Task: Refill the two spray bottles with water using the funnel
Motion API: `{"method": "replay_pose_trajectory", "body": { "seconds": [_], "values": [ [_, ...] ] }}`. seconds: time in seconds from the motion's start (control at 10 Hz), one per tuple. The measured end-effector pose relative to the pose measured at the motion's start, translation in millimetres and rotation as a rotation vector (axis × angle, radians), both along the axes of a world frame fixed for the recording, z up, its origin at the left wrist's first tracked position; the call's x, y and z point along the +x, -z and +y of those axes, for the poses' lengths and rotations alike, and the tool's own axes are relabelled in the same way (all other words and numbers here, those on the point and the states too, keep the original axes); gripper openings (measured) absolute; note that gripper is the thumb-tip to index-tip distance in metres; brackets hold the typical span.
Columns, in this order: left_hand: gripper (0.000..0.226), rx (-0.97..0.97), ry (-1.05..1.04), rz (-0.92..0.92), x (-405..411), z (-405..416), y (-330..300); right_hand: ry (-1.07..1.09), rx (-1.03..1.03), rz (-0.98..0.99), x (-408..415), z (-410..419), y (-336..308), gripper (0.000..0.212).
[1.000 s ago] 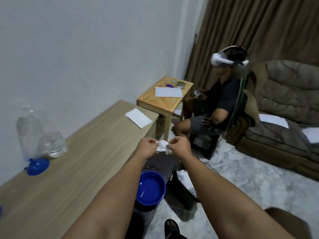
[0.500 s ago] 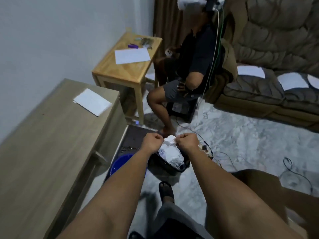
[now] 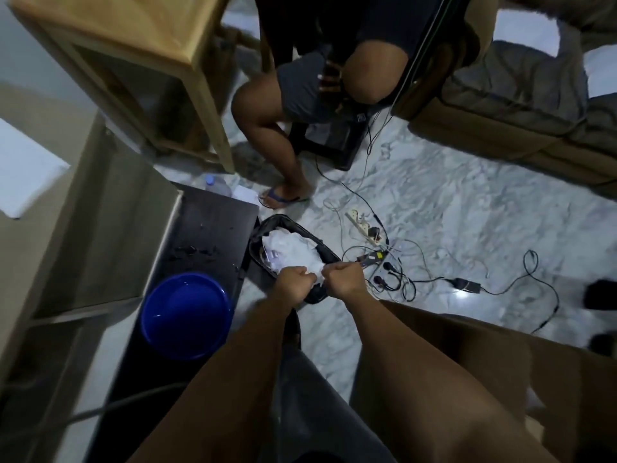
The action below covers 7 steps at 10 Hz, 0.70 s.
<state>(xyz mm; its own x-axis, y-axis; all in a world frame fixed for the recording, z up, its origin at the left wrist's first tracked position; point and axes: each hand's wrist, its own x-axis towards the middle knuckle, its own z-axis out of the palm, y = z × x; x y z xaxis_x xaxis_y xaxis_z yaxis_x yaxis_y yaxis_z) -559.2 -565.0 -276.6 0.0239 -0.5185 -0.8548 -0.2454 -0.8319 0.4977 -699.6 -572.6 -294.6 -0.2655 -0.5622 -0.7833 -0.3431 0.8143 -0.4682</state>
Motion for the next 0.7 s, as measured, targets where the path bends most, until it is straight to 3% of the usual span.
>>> {"method": "replay_pose_trajectory", "body": {
  "seconds": [0.1,0.2,0.3,0.4,0.5,0.7],
  "values": [
    [0.029,0.003,0.017,-0.004,-6.9,-0.3,22.8,-0.075,0.042,0.051,-4.1,-6.0,8.8,0.027],
    [0.016,-0.003,-0.007,-0.013,-8.5,-1.1,29.2,-0.125,0.045,0.088,-5.7,-12.5,1.3,0.021],
    [0.046,0.004,-0.060,-0.014,-6.4,-0.8,22.3,-0.143,0.042,0.096,-9.5,-16.5,-7.6,0.023],
    [0.034,-0.014,-0.033,-0.037,-2.9,-7.2,15.4,-0.208,0.036,0.110,-12.3,-20.7,-12.9,0.024],
    [0.048,-0.077,-0.060,-0.069,11.2,-0.7,-17.0,-0.412,-0.022,0.150,-5.7,-14.5,-39.7,0.031],
    [0.045,-0.269,0.056,-0.257,56.6,14.5,-76.3,-0.809,-0.168,0.324,44.3,-8.6,-92.4,0.044]
  ]
}}
